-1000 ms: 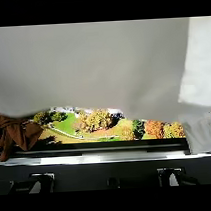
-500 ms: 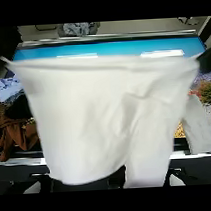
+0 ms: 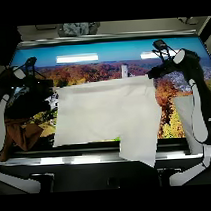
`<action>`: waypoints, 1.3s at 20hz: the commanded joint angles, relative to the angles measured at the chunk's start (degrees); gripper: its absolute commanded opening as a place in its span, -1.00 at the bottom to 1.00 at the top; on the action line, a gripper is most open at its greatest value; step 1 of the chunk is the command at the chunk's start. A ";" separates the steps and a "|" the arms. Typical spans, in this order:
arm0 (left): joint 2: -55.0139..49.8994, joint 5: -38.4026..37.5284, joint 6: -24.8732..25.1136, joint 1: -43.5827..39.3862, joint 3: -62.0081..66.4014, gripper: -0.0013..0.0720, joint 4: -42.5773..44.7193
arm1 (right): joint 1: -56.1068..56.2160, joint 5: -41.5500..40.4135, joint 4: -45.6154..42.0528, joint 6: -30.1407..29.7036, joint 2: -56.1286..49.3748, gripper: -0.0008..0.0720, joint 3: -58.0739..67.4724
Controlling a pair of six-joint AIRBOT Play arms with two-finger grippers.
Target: Fold the shirts.
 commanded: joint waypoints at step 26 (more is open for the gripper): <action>2.67 -31.06 0.52 3.91 -4.61 0.49 -4.98 | -4.31 36.96 -2.54 -1.73 7.65 0.63 -10.16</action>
